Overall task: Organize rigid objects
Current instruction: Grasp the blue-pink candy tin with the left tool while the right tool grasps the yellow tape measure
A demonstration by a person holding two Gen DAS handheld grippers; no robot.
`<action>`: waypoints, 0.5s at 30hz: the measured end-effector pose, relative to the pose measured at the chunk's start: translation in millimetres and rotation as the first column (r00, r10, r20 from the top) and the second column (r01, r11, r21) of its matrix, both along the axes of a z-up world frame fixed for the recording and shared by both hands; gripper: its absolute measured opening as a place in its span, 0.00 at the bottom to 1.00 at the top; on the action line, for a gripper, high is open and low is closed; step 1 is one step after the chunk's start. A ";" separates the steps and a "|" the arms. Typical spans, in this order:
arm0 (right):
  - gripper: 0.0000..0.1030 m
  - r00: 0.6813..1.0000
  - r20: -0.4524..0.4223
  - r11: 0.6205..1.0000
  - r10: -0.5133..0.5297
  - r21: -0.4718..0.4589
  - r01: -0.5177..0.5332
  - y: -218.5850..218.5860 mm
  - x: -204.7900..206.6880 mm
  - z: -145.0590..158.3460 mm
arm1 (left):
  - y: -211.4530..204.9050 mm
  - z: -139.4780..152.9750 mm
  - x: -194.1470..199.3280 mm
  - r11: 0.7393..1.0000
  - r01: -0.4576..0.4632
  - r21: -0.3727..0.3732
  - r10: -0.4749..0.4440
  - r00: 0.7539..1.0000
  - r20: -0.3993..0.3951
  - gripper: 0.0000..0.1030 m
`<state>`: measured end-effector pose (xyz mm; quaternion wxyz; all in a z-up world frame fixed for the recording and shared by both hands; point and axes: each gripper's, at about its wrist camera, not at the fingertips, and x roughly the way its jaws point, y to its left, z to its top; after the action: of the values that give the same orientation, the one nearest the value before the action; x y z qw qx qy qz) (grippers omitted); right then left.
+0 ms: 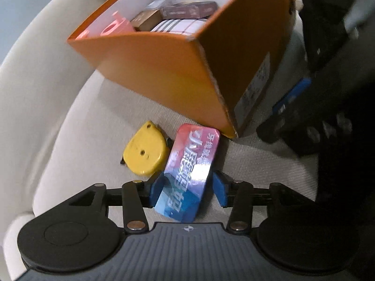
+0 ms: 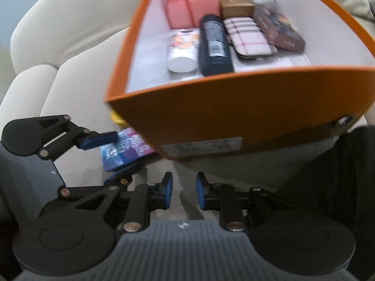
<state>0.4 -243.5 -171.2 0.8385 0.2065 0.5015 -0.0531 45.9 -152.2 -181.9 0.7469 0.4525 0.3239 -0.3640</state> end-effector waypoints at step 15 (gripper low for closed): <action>0.24 1.000 0.026 1.000 0.002 0.016 -0.002 -4.2 -2.7 4.9 | 3.9 11.7 14.7 0.996 -0.077 -0.050 0.074 0.995 -0.059 0.15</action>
<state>-2.3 -247.8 -166.4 0.8432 0.2133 0.4913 -0.0455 60.6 -148.3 -170.2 0.7622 0.4096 0.3524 -0.3566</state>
